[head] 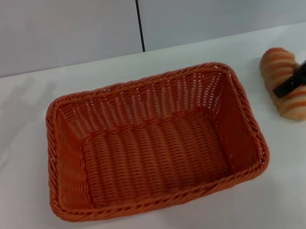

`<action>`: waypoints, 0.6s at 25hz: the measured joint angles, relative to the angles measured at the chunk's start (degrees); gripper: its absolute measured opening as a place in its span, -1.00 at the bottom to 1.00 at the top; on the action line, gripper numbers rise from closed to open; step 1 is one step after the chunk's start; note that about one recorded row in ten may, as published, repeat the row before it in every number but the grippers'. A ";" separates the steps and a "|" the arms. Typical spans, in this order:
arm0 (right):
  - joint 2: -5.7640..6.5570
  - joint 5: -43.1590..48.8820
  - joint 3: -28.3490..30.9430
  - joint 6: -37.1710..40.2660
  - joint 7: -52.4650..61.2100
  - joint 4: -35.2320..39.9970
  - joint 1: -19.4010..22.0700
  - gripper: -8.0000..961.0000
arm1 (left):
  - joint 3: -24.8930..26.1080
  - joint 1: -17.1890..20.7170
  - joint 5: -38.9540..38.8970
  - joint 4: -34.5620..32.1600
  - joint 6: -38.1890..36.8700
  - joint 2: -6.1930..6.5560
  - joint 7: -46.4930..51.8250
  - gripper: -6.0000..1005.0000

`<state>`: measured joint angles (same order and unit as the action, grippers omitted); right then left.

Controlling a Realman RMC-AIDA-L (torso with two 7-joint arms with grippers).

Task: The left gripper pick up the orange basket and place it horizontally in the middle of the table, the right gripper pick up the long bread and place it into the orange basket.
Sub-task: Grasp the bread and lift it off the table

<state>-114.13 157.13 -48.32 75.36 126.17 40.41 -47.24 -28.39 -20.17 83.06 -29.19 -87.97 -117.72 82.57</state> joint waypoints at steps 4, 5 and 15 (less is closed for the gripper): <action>-0.76 -0.57 0.26 0.63 0.01 3.18 1.13 0.49 | 0.00 0.17 0.00 0.06 -0.13 0.02 -0.02 0.47; -0.88 -0.61 0.33 0.84 0.00 3.64 1.32 0.48 | 0.00 0.17 0.00 0.06 -0.13 0.02 -0.02 0.47; -1.55 -0.82 0.50 1.84 -0.57 6.62 2.84 0.24 | 0.03 0.45 -0.10 0.29 -0.01 -0.03 -0.05 0.47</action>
<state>-115.68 156.32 -47.81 77.19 125.60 47.03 -44.40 -28.36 -19.72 82.96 -28.90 -87.98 -117.75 82.52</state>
